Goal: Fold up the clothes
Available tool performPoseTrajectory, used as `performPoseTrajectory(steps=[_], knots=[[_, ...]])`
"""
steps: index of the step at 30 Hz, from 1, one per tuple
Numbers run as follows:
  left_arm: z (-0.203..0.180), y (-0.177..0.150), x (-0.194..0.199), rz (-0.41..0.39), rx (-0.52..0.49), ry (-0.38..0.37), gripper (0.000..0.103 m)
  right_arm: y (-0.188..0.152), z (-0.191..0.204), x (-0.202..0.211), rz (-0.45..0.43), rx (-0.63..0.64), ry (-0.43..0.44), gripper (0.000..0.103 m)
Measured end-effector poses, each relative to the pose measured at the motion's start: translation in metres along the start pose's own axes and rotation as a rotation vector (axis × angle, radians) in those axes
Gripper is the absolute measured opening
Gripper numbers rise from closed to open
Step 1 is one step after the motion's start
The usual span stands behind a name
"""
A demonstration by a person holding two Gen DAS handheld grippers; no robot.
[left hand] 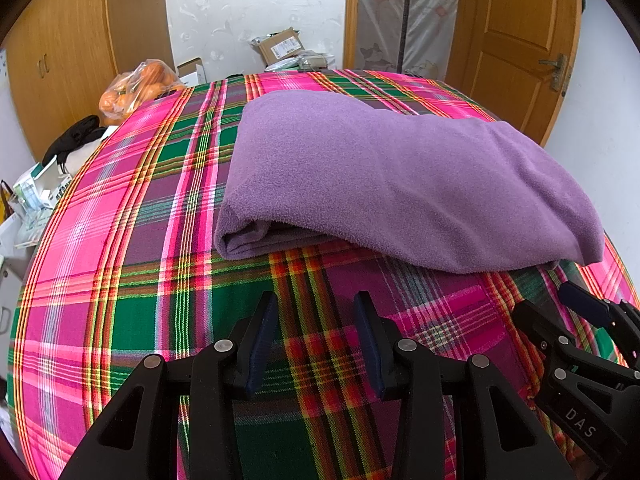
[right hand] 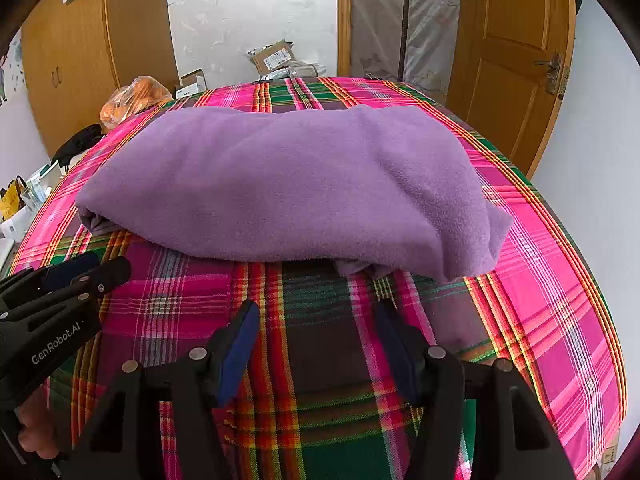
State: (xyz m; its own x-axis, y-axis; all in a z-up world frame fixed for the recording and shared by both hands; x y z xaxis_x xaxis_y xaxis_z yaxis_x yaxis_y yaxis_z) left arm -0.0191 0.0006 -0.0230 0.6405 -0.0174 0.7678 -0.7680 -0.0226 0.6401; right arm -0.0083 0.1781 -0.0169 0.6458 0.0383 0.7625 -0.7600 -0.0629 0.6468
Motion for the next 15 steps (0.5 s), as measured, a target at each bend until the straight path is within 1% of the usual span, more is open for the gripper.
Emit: performPoseTrajectory(steps=[15], knots=[[-0.0005, -0.0018, 0.0026, 0.000, -0.001, 0.001, 0.041, -0.0001, -0.0009, 0.0003, -0.002, -0.002, 0.000, 0.060]])
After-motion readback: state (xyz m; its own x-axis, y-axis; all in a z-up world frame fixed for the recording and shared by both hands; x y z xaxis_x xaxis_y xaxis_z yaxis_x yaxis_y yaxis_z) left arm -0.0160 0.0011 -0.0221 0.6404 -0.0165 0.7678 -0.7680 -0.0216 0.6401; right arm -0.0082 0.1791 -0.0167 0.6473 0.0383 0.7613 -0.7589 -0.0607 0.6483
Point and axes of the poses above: each gripper's, at about its wrist camera, not at the fingertips, and x roughly against the way its jaws point, z to its left, y to its top, the point moved 3 cm from there along -x, roughly the way its jaws point, and after that the axes turned 1 degree about x, right-handed, at the moved point
